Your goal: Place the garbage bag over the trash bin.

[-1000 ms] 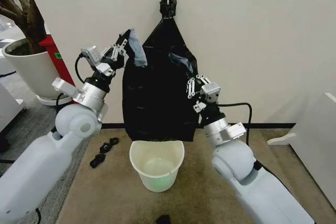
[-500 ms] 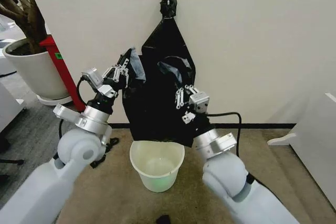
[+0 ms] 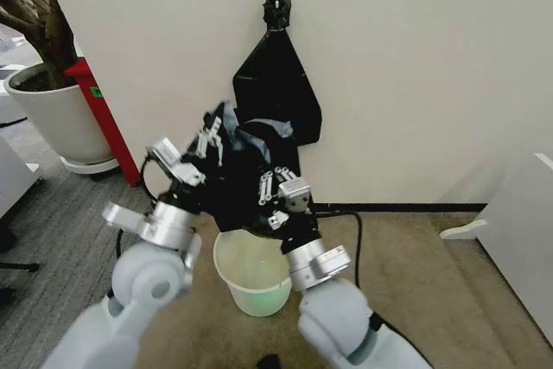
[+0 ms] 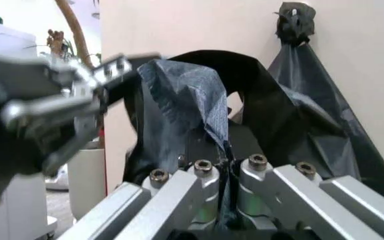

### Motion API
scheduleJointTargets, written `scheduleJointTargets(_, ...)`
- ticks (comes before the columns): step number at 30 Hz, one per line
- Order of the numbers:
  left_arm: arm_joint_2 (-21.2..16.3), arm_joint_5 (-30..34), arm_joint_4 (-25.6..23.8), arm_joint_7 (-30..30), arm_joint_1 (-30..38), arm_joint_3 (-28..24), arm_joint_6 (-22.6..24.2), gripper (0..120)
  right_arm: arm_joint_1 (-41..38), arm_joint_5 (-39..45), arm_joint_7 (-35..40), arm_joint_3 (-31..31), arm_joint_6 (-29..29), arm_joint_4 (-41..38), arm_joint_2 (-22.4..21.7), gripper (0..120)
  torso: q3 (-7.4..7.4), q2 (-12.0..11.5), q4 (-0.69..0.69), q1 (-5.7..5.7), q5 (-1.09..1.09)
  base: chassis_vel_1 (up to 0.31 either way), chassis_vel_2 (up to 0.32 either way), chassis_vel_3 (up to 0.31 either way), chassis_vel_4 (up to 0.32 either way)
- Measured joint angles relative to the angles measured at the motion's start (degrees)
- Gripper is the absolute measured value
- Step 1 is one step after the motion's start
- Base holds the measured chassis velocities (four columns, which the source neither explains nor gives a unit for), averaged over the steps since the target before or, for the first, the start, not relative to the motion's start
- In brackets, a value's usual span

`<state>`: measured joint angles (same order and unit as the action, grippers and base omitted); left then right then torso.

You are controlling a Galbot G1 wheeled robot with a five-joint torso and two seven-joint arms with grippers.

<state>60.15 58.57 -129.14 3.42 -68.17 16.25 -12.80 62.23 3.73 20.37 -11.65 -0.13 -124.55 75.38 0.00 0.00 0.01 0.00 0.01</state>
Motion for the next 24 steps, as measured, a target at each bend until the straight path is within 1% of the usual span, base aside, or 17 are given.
scheduleJointTargets(3,1.73,-0.54,0.46,0.04,-1.39,-0.61,-0.18,0,0.55,0.06,0.11,0.52,0.02,-0.86,-0.74,0,0.0,0.0,0.0,0.0,0.0,0.0,0.0,0.0,0.0)
scheduleJointTargets(5,3.59,-1.42,1.31,0.04,-1.92,-1.43,-0.21,0,2.0,-0.32,0.12,1.05,0.53,-0.97,-0.75,0,0.0,0.0,-0.01,0.0,-0.01,0.0,0.0,0.0,0.0)
scheduleJointTargets(10,4.33,-1.84,1.76,-0.02,-2.04,-1.77,-0.23,0,2.87,-0.67,0.09,1.37,1.07,-0.97,-0.74,0,0.0,0.0,-0.01,0.0,0.0,0.0,0.0,0.0,0.0)
scheduleJointTargets(12,5.35,-2.43,3.16,-0.42,-2.3,-2.43,-0.61,0,3.74,-0.96,0.04,1.86,1.85,-0.8,-0.83,0,-0.01,0.01,0.0,0.0,0.05,0.0,0.0,0.0,0.0)
scheduleJointTargets(14,6.89,-3.1,5.22,-0.76,-2.5,-3.05,-0.96,0,4.6,-1.07,0.04,2.11,2.59,-0.15,-0.88,0,0.02,-0.01,-0.01,0.0,-0.07,0.0,0.0,0.0,0.0)
scheduleJointTargets(16,7.26,-3.24,5.66,-0.92,-2.48,-3.11,-1.08,0,4.7,-1.11,0.1,2.17,2.91,0.13,-0.8,0,0.01,0.0,-0.02,0.0,-0.04,0.0,0.0,0.0,0.0)
scheduleJointTargets(17,7.66,-3.33,6.13,-1.04,-2.41,-3.14,-1.2,0,4.79,-1.12,0.23,2.16,3.23,0.51,-0.68,0,0.0,0.01,-0.02,0.0,0.05,0.0,0.0,0.0,0.0)
scheduleJointTargets(19,8.48,-3.39,7.14,-1.1,-2.33,-3.17,-1.36,0,5.05,-1.12,0.73,1.86,3.76,1.58,-0.5,0,0.01,0.0,-0.01,0.0,-0.05,0.0,0.0,0.0,0.0)
scheduleJointTargets(21,9.29,-3.54,7.92,-1.21,-2.41,-3.15,-1.63,0,5.41,-1.12,1.07,1.51,4.35,2.65,-0.27,0,0.01,0.0,0.0,0.0,0.02,0.0,0.0,0.0,0.0)
scheduleJointTargets(22,9.54,-3.65,8.26,-1.28,-2.5,-3.14,-1.77,0,5.48,-1.12,1.11,1.45,4.53,2.93,-0.26,0,0.01,0.0,0.0,0.0,-0.03,0.0,0.0,0.0,0.0)
scheduleJointTargets(24,9.66,-3.72,8.51,-1.36,-2.54,-3.14,-1.88,0,5.47,-1.11,1.14,1.42,4.6,3.05,-0.33,0,0.01,0.0,0.0,0.0,-0.02,0.0,0.0,0.0,0.0)
